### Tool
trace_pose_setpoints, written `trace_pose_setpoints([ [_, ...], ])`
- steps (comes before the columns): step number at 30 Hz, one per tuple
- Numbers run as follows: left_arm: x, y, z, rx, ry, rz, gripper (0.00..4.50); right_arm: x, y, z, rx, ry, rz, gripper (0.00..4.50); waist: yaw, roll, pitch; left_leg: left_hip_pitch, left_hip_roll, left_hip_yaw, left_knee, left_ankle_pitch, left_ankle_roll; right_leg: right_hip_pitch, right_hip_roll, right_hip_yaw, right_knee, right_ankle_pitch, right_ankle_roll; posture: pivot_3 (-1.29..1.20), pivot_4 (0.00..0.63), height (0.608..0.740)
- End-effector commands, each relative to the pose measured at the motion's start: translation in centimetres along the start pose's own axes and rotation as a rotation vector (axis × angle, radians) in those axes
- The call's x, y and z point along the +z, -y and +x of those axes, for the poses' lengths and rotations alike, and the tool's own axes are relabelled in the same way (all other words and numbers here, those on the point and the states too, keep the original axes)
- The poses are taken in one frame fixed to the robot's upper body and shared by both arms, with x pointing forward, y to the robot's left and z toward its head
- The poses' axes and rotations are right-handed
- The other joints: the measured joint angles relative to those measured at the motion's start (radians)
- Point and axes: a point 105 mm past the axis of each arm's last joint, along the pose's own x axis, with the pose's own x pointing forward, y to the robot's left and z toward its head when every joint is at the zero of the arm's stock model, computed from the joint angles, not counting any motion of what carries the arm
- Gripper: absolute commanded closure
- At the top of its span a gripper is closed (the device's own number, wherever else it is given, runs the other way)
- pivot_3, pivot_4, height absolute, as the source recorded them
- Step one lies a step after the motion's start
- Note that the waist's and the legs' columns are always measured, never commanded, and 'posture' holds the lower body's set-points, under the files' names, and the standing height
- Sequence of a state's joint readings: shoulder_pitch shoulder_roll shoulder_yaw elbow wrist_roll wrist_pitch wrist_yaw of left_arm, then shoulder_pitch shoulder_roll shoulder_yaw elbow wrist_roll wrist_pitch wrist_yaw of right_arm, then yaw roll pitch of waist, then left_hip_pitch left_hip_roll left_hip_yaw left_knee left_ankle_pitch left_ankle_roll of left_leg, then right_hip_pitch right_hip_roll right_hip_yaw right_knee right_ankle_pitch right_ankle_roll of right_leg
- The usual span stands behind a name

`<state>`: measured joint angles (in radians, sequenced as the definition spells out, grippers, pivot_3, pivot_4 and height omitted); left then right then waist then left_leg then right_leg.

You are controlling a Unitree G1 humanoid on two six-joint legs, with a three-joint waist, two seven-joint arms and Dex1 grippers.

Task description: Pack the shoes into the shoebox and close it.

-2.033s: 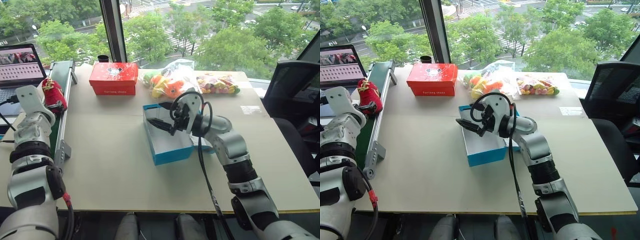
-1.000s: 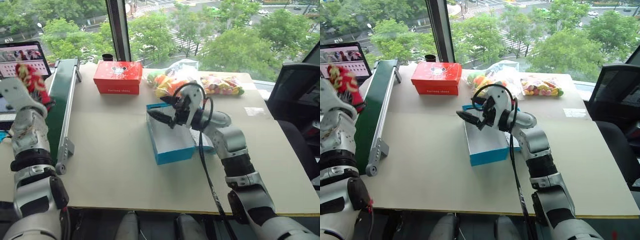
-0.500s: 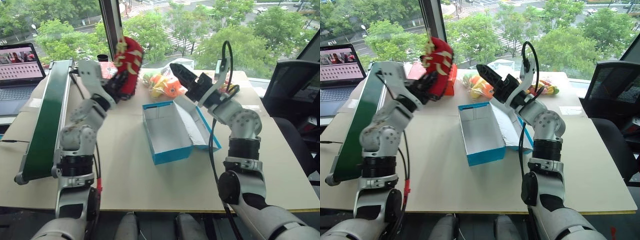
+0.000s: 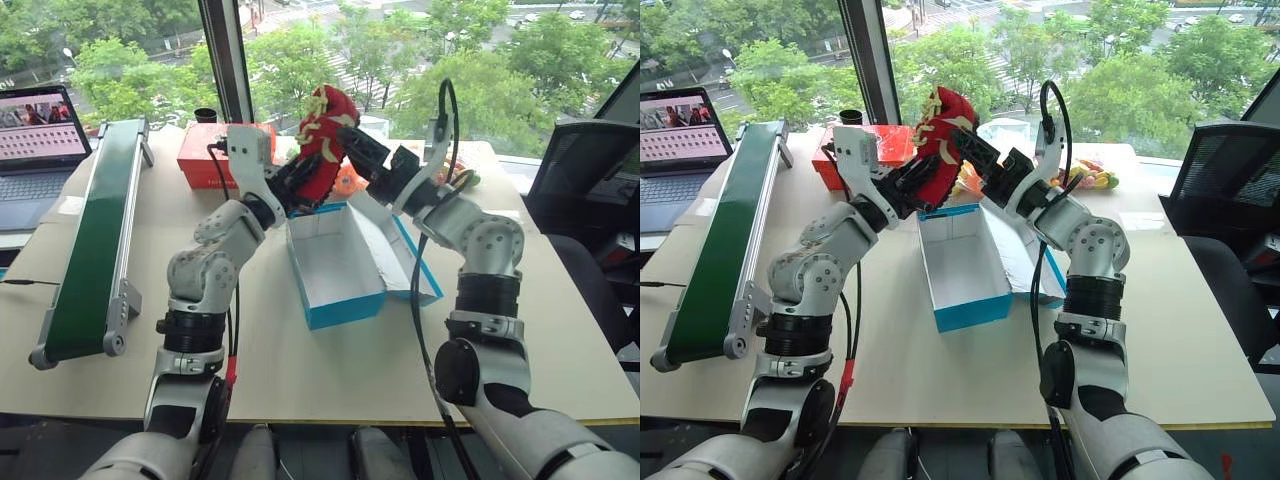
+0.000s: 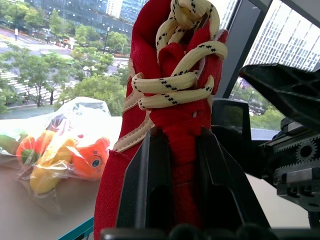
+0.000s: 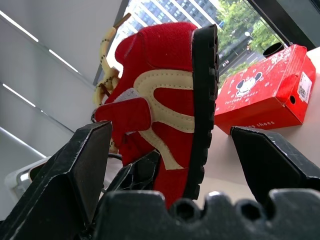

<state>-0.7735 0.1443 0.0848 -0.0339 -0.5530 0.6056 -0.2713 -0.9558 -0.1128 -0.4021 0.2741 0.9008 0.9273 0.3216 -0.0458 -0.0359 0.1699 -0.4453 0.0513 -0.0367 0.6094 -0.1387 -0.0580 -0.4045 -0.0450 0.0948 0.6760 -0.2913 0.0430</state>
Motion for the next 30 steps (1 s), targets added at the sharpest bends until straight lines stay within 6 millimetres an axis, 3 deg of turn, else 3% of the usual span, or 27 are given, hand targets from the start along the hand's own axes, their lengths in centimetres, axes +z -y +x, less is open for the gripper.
trace_pose_setpoints([
  [1,1.8,1.8,0.2,-0.060,0.062,0.023,4.34,1.6,-1.1,0.0,0.033,0.059,-0.027,0.40,0.001,0.000,0.000,0.000,0.000,0.000,0.000,0.000,0.000,0.000,0.000,0.000,0.000,0.000,0.000,0.00,0.150,0.739],
  [12,1.2,1.7,0.1,-0.055,0.038,0.005,4.34,2.1,-1.5,0.1,0.044,0.079,-0.022,3.99,0.000,0.000,0.000,0.000,0.000,0.000,0.000,0.000,0.000,0.000,0.000,0.000,-0.001,0.000,0.000,0.00,0.150,0.739],
  [14,1.0,1.8,0.0,-0.063,0.024,0.009,4.34,2.2,-1.6,0.1,0.046,0.081,-0.024,4.30,0.000,0.000,0.000,0.000,0.000,0.000,-0.001,0.000,0.000,0.000,0.000,0.000,-0.001,0.000,0.000,0.00,0.150,0.739],
  [18,0.6,1.6,-0.5,-0.069,0.003,0.009,4.34,2.3,-1.8,0.3,0.047,0.088,-0.027,4.30,-0.001,0.000,0.000,0.000,0.000,0.000,-0.001,0.000,0.000,0.000,0.000,0.000,-0.002,0.000,0.000,0.00,0.150,0.739],
  [20,0.5,1.3,-0.8,-0.068,-0.003,0.010,3.38,2.3,-1.9,0.3,0.039,0.079,-0.060,4.30,0.000,0.000,0.000,0.000,0.000,0.000,-0.001,0.000,0.000,0.000,0.000,0.000,-0.002,0.000,0.000,0.00,0.150,0.739],
  [27,1.3,-1.8,-4.2,-0.041,-0.080,0.117,0.82,2.8,-2.8,0.7,0.021,0.044,-0.212,4.31,-0.003,0.001,0.000,0.000,0.000,0.000,-0.001,0.000,0.000,0.000,0.000,0.000,-0.002,0.000,0.000,0.00,0.150,0.739],
  [29,1.3,-2.4,-5.9,-0.066,-0.126,0.164,0.10,3.1,-2.9,0.8,-0.006,0.032,-0.273,4.31,-0.006,0.001,0.000,0.000,0.000,0.000,-0.002,0.000,0.000,0.000,0.000,0.000,-0.002,0.000,0.000,0.00,0.150,0.739],
  [30,1.4,-2.7,-6.8,-0.082,-0.154,0.195,0.05,3.2,-2.9,0.9,-0.027,0.020,-0.316,4.31,-0.009,0.001,0.001,0.000,0.000,0.000,-0.002,0.000,0.000,0.000,0.000,0.000,-0.002,0.000,0.000,0.00,0.150,0.739],
])
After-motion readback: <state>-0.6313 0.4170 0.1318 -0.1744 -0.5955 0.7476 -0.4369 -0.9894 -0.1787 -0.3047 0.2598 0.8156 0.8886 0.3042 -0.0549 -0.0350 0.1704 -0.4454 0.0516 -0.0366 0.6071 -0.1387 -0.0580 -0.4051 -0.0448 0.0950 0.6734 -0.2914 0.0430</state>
